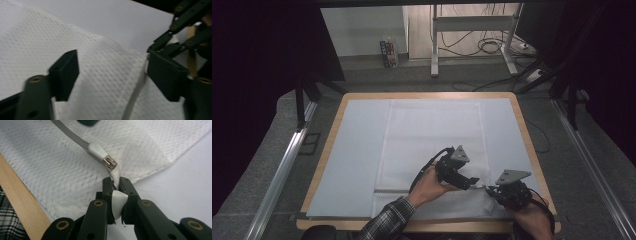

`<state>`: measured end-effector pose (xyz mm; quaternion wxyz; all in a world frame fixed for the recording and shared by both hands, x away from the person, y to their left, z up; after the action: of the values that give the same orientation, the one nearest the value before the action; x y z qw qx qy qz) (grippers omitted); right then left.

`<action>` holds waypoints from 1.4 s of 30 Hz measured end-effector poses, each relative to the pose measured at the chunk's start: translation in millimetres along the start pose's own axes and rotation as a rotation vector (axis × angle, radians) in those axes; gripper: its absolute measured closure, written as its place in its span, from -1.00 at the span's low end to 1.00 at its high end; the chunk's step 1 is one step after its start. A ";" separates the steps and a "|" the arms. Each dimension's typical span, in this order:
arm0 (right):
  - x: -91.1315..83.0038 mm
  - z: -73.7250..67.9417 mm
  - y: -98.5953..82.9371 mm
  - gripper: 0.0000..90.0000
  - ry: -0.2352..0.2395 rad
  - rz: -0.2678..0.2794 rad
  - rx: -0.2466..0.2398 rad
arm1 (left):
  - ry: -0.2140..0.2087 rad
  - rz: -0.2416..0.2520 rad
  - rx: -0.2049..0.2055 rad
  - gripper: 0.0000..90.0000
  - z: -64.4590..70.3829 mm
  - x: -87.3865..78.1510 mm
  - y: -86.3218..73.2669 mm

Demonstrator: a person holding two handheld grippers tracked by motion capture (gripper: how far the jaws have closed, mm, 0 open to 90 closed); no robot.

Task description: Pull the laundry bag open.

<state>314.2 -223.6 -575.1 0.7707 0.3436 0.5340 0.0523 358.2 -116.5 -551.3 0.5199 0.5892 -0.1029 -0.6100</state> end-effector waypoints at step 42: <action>-2.7 3.2 3.0 0.83 -0.076 -0.007 -0.100 | -0.321 -0.178 -0.184 0.69 33.7 17.3 -17.2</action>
<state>316.7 -224.0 -570.6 0.8069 0.3046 0.5022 0.0627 325.7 -138.5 -565.0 0.4925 0.4412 -0.0759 -0.7463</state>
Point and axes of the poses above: each handheld gripper's, and its own axes: x roughly forward along the jaws, y roughly out of its top, z roughly to its right, the point moved 10 cm from there along x, roughly forward along the jaws, and after that the axes turned 12 degrees about -x, right-handed, at the moved point
